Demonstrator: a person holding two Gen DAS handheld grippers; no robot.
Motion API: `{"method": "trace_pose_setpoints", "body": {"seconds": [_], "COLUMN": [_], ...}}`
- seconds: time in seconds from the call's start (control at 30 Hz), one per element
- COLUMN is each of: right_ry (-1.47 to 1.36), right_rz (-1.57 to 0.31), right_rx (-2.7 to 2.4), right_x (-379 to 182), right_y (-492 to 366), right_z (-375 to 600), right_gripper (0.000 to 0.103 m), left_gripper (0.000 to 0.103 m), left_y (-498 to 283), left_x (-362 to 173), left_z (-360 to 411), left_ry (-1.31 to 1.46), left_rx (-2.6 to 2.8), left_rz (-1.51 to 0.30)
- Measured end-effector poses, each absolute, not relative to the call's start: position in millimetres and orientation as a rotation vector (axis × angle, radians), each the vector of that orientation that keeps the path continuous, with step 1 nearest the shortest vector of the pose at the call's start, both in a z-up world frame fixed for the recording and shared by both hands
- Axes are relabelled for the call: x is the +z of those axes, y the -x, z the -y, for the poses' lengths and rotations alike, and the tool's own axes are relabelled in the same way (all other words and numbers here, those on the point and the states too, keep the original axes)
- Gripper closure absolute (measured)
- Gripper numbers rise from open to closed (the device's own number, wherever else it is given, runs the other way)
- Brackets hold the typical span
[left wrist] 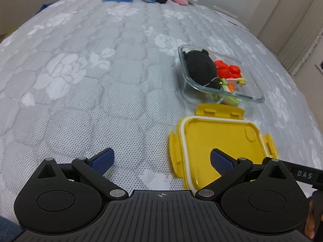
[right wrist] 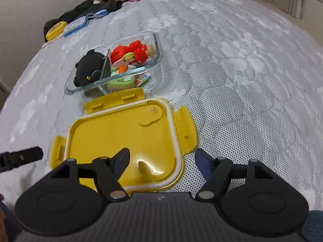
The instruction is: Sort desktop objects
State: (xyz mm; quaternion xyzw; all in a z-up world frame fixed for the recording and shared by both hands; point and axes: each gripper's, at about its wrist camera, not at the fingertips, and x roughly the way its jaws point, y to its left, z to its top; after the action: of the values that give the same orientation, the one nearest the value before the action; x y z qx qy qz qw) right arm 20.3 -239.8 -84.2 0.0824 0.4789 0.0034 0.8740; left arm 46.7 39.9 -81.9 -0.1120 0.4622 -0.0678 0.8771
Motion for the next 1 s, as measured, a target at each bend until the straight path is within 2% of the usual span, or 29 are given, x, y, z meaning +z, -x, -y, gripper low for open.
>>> {"method": "trace_pose_setpoints", "body": {"seconds": [0.13,0.2,0.3,0.33,0.5,0.6,0.7,0.83,0.97,1.0], "right_ry": [-0.146,-0.183,-0.247,-0.244,-0.175,-0.134,-0.092,-0.036,0.022,0.036], "right_rz": [-1.005,-0.940,-0.826,-0.827,-0.911,-0.961,-1.011,-1.077,-1.142,-1.158], "right_rx": [0.015,0.039,0.079,0.085,0.098,0.106,0.114,0.125,0.136,0.138], "right_x": [-85.1,-74.1,-54.9,-53.6,-58.1,-60.7,-63.4,-66.9,-70.5,-71.4], "right_y": [-20.3,-17.4,-12.3,-18.8,-68.4,-98.1,-127.9,-167.6,-207.3,-217.2], "right_z": [235.5,239.3,246.0,245.0,232.8,225.4,218.1,208.4,198.6,196.2], "right_gripper": [0.027,0.029,0.051,0.052,0.048,0.034,0.031,0.031,0.031,0.034], "left_gripper": [0.000,0.000,0.000,0.000,0.000,0.000,0.000,0.000,0.000,0.000], "left_y": [-47.9,-47.5,-50.4,-53.4,-70.6,-76.0,-92.8,-116.8,-134.8,-136.8], "left_x": [-83.0,-81.6,-74.5,-72.4,-77.1,-73.3,-67.4,-72.0,-95.5,-98.2], "left_z": [-39.8,-39.6,-38.1,-35.5,-10.1,4.3,25.5,31.0,14.6,10.6], "left_ry": [0.246,0.248,0.276,0.275,0.208,0.184,0.103,0.149,0.280,0.302], "left_rx": [-0.146,-0.151,-0.206,-0.230,-0.304,-0.393,-0.478,-0.533,-0.497,-0.478], "left_rz": [-0.974,-0.964,-0.897,-0.874,-0.925,-0.957,-0.969,-0.957,-1.065,-1.082]}}
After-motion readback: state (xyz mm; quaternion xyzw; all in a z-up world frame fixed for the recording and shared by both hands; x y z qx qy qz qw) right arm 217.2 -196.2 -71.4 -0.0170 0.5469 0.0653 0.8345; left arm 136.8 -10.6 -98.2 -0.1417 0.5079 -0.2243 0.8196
